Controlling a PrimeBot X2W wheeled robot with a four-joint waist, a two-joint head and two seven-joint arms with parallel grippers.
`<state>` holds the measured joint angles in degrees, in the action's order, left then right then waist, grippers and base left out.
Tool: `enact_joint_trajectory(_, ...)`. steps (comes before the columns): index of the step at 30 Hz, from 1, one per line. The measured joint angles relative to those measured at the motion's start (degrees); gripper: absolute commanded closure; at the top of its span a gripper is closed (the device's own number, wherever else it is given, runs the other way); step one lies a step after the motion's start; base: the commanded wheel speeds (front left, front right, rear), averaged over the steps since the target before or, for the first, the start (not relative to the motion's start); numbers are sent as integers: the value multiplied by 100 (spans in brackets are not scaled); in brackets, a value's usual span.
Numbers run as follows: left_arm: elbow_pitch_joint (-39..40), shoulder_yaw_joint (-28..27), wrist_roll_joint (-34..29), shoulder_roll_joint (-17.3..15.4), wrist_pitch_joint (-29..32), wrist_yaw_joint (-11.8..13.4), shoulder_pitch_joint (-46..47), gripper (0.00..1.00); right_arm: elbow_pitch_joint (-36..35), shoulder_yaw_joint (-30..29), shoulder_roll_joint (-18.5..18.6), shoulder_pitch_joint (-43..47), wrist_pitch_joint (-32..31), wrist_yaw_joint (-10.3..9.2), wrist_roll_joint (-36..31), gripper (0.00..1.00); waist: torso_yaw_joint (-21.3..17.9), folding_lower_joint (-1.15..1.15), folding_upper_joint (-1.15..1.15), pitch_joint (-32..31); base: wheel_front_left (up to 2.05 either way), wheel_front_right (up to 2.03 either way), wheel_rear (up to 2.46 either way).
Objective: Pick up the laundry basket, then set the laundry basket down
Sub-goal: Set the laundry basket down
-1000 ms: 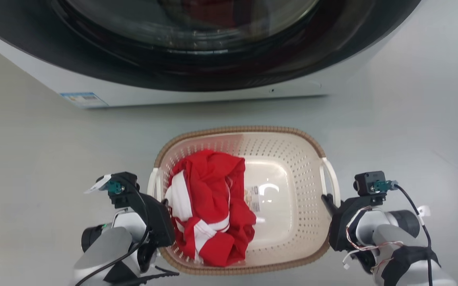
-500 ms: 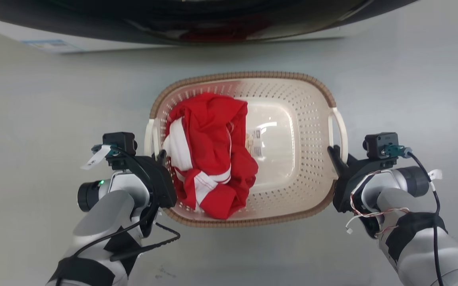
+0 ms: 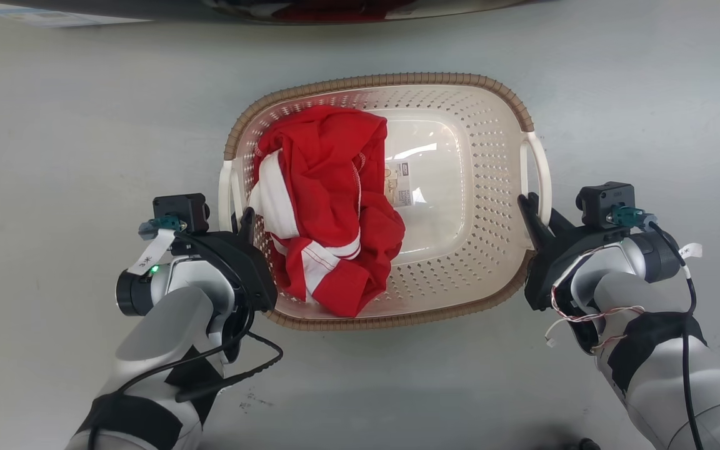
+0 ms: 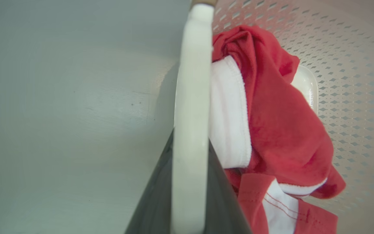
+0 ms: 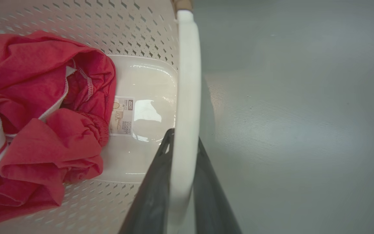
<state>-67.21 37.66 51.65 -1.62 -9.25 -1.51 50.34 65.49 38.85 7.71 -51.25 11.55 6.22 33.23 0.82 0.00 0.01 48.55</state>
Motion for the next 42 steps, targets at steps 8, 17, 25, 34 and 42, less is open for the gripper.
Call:
enact_joint_trajectory(8,-67,18,-91,5,-154,-2,180,100,66,-54,18,-152,122,0,1,100,7,-2,-2,148,0,0,0)
enact_joint_trajectory(17,-77,35,-88,-8,-229,-160,210,100,168,-59,-11,-202,223,0,2,100,13,-1,-2,165,0,0,0)
enact_joint_trajectory(25,-88,104,16,-8,-205,-302,210,100,285,10,-57,-203,222,0,0,84,18,0,-1,83,0,0,0)
enact_joint_trajectory(34,-10,253,109,-13,-82,-457,209,0,359,174,-125,-173,211,36,-51,9,29,0,-1,-73,0,0,0)
enact_joint_trajectory(42,-11,344,140,-21,-26,-486,208,0,388,216,-153,-180,213,60,-49,0,29,0,-1,-256,0,0,0)
